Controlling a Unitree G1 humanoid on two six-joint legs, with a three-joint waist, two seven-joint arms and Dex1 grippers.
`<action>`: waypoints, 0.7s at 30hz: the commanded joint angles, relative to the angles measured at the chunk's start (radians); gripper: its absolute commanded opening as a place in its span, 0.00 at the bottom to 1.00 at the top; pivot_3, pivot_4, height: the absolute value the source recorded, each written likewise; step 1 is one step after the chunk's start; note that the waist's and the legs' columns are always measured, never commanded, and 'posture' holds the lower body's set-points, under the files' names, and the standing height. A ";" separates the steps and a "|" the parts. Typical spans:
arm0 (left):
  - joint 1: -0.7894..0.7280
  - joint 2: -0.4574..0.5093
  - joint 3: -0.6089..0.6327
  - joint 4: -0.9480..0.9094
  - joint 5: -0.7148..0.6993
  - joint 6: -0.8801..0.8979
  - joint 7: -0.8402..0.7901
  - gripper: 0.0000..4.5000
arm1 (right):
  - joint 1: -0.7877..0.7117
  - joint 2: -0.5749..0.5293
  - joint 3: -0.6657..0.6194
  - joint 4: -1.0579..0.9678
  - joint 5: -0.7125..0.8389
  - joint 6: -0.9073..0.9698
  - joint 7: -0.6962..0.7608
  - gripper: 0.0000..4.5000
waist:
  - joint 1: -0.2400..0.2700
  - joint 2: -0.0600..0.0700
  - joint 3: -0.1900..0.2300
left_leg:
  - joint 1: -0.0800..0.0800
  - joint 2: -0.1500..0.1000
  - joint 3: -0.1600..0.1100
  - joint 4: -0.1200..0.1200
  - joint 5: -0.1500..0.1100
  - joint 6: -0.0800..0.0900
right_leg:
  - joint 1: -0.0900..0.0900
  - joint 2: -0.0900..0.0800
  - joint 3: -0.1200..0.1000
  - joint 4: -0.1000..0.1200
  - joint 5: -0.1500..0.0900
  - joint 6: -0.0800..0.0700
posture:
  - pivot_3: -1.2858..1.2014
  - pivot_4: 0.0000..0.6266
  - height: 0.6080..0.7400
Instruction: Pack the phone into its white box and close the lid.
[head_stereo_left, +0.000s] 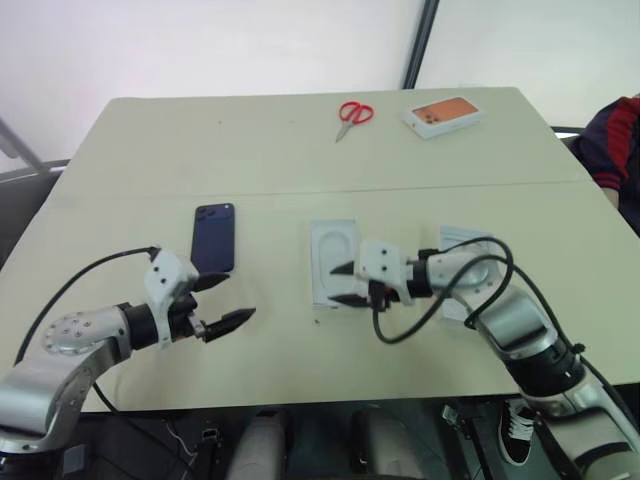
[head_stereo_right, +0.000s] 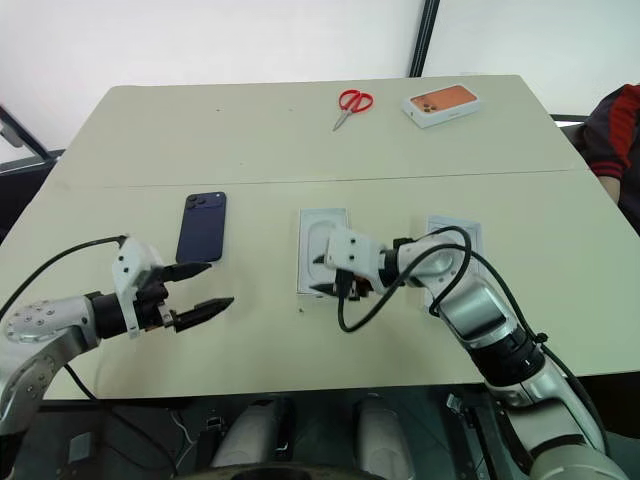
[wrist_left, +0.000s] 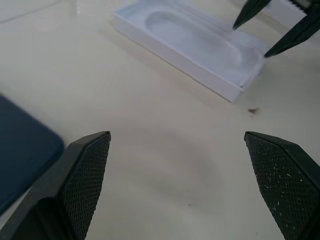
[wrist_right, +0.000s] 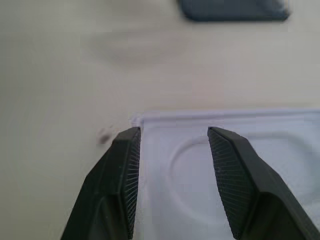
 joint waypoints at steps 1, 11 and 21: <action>-0.087 -0.058 0.128 0.086 -0.067 0.100 0.159 1.00 | -0.082 0.081 -0.035 0.011 0.013 0.033 -0.088 0.52 | 0.000 0.000 0.000 | 0.000 0.000 0.000 0.000 0.000 0.000 | 0.000 0.000 0.000 0.001 0.000 0.000 | 0.52 0.24 1.00; -0.348 -0.149 0.255 0.326 -0.061 0.319 0.507 1.00 | -0.270 0.369 0.143 0.393 -0.170 0.040 -0.317 0.01 | -0.006 -0.001 0.000 | -0.001 -0.001 -0.001 0.001 0.001 -0.001 | -0.002 0.000 -0.001 0.003 0.000 0.000 | 0.52 0.24 1.00; -0.542 -0.131 0.144 0.560 -0.002 0.494 0.545 1.00 | -0.394 0.573 0.178 0.781 -0.281 -0.118 -0.453 0.01 | -0.010 -0.003 -0.001 | -0.001 -0.003 -0.001 -0.001 0.005 -0.010 | -0.005 0.001 -0.001 0.004 0.000 0.000 | 0.52 0.24 1.00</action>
